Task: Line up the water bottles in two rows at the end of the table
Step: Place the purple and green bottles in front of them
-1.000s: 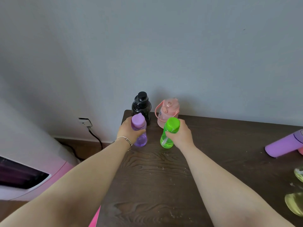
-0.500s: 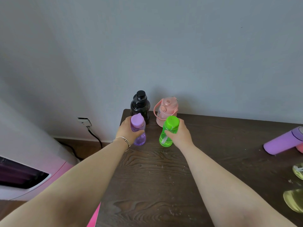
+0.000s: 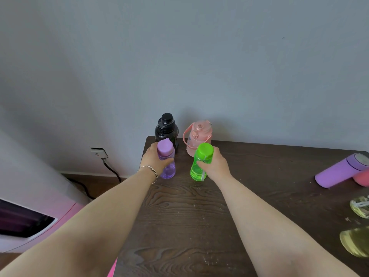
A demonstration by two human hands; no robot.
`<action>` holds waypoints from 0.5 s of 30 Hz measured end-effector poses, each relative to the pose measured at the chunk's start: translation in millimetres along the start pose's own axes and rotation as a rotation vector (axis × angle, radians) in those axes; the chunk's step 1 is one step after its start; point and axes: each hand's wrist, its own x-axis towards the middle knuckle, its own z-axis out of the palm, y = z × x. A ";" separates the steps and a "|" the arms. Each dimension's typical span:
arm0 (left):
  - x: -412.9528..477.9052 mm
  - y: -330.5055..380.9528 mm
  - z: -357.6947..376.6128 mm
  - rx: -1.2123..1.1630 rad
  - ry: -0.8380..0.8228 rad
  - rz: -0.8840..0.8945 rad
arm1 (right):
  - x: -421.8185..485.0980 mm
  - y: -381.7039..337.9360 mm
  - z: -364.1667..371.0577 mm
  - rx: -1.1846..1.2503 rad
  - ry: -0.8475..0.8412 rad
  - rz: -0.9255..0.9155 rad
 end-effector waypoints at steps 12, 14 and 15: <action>3.3 -4.1 -2.1 -0.020 0.011 -0.013 | 2.0 4.8 2.8 -0.003 0.009 -0.006; 2.8 -4.9 -1.5 -0.013 0.001 -0.025 | 1.8 5.8 3.7 -0.001 0.012 -0.009; 2.1 -4.4 -1.3 -0.004 -0.003 -0.024 | 1.2 5.7 3.5 0.000 0.014 -0.011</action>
